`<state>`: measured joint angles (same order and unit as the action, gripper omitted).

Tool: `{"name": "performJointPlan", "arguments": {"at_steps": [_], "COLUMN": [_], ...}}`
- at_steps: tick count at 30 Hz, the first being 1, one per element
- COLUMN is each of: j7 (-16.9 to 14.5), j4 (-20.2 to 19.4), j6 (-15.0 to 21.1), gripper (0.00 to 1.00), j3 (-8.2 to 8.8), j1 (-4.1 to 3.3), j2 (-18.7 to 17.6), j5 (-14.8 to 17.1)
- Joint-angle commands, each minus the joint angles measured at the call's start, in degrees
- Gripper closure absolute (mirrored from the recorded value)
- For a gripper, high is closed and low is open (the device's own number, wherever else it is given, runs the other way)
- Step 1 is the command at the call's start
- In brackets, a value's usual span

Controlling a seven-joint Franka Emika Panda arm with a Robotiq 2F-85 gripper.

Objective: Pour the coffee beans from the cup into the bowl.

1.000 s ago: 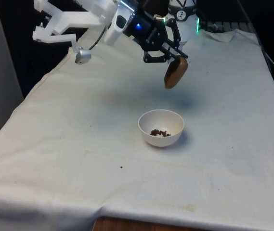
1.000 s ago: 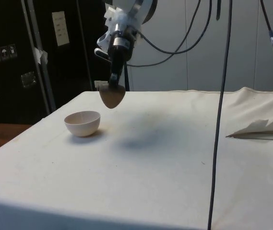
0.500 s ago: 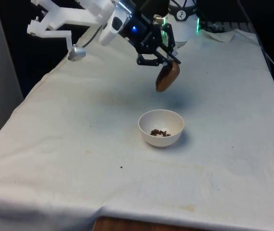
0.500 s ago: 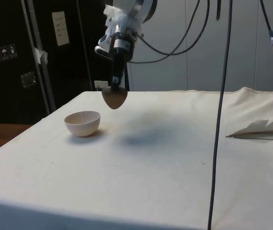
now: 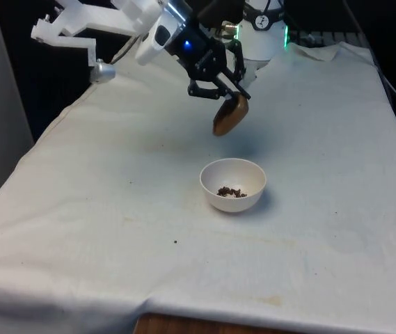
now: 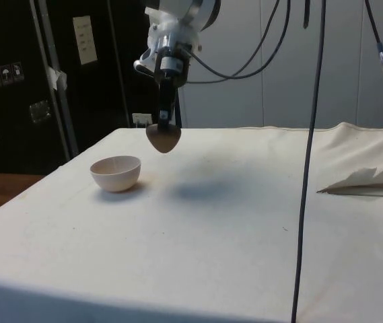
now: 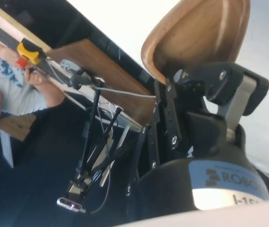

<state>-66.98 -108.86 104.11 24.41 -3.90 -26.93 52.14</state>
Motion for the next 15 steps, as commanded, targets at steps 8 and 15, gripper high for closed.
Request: {"name": "performJointPlan", "arguments": {"at_steps": [8,15], "j7": [1.0,2.7], "j4": [-0.1,-0.3], "j6": [2.6,5.8], "gripper": [0.99,0.99], "j3": [0.06,0.34], "j1": [0.0,-0.46], "j2": [-0.1,0.1], "j5": [-1.1,-2.9]}}
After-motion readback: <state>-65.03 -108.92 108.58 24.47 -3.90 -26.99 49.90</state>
